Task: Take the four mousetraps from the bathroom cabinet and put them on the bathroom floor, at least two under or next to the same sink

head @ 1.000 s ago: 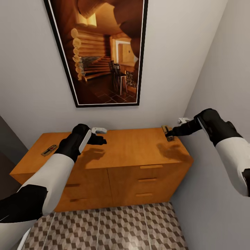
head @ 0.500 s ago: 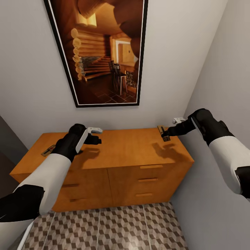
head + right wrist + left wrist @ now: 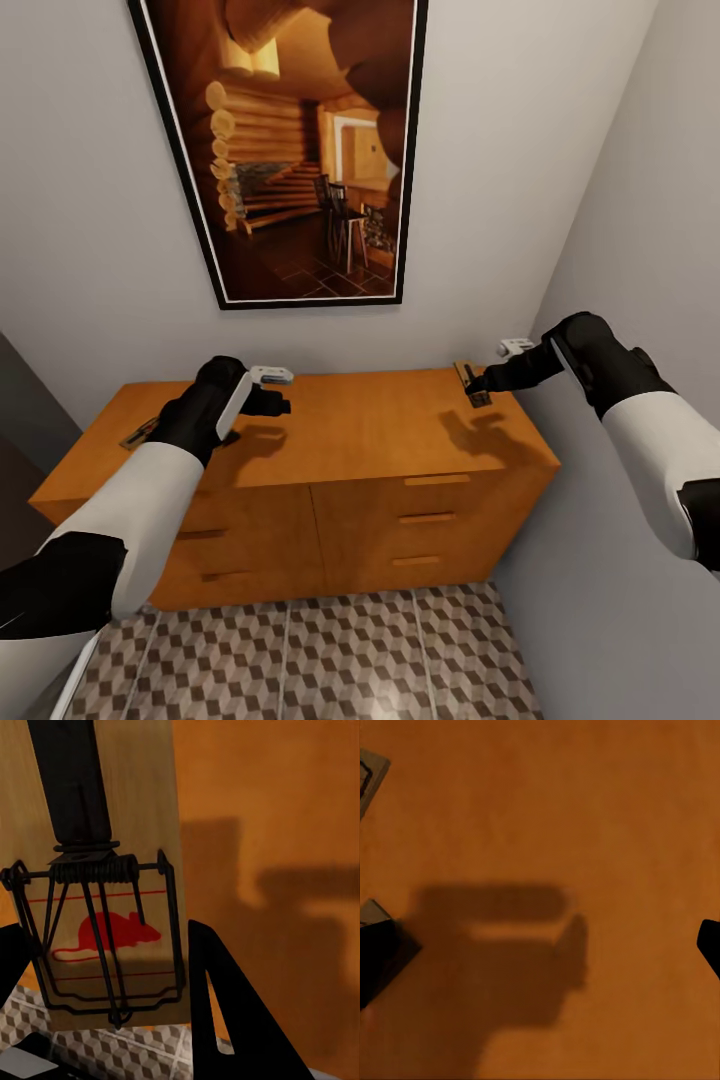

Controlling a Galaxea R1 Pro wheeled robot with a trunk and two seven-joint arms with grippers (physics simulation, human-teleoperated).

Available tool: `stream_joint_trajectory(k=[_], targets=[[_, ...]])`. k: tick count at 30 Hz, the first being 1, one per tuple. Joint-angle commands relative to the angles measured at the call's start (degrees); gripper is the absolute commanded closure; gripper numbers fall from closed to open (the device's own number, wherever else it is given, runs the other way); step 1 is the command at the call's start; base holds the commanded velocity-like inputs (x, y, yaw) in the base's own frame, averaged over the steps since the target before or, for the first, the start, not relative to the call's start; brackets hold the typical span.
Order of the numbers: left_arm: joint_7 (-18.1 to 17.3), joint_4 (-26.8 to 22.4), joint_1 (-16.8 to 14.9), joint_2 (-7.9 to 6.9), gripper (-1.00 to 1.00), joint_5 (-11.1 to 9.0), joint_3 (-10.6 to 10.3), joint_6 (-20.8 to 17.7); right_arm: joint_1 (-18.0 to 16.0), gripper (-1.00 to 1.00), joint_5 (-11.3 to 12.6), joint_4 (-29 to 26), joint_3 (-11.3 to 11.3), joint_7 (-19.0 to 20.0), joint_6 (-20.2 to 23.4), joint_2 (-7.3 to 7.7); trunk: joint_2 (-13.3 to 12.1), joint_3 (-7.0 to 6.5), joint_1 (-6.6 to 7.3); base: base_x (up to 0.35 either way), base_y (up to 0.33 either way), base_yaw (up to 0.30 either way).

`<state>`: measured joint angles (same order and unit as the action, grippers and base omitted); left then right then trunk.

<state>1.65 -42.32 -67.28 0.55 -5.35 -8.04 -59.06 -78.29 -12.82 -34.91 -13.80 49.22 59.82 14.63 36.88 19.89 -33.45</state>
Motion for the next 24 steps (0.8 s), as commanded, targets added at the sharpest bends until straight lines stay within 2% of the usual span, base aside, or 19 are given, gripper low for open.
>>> stream_joint_trajectory(k=[1,8,18,24], targets=[[0.26,-0.05,-0.07,-0.06,-1.0,-0.48,-0.11,-0.22,-0.07,1.0,-0.43,-0.07,-0.19,0.44,0.18,0.07,0.08,0.09,-0.02,0.0,0.136,0.0],[0.28,-0.1,-0.05,-0.48,-1.0,-0.48,0.02,-0.26,-0.07,1.0,-0.45,-0.86,-0.38,0.38,0.18,0.13,0.08,0.09,-0.02,0.0,0.268,0.0],[0.28,-0.08,-0.07,-2.75,-1.0,-0.54,0.04,-0.26,-0.06,1.0,-0.62,-2.65,-0.52,-0.3,0.18,-0.01,0.08,0.09,-0.02,0.0,0.32,0.0],[0.28,0.04,-0.05,-3.02,-1.0,-0.57,-0.01,-0.27,-0.06,1.0,-0.62,-2.69,-0.52,-0.82,0.18,0.0,0.08,0.09,-0.02,0.0,0.281,0.0]])
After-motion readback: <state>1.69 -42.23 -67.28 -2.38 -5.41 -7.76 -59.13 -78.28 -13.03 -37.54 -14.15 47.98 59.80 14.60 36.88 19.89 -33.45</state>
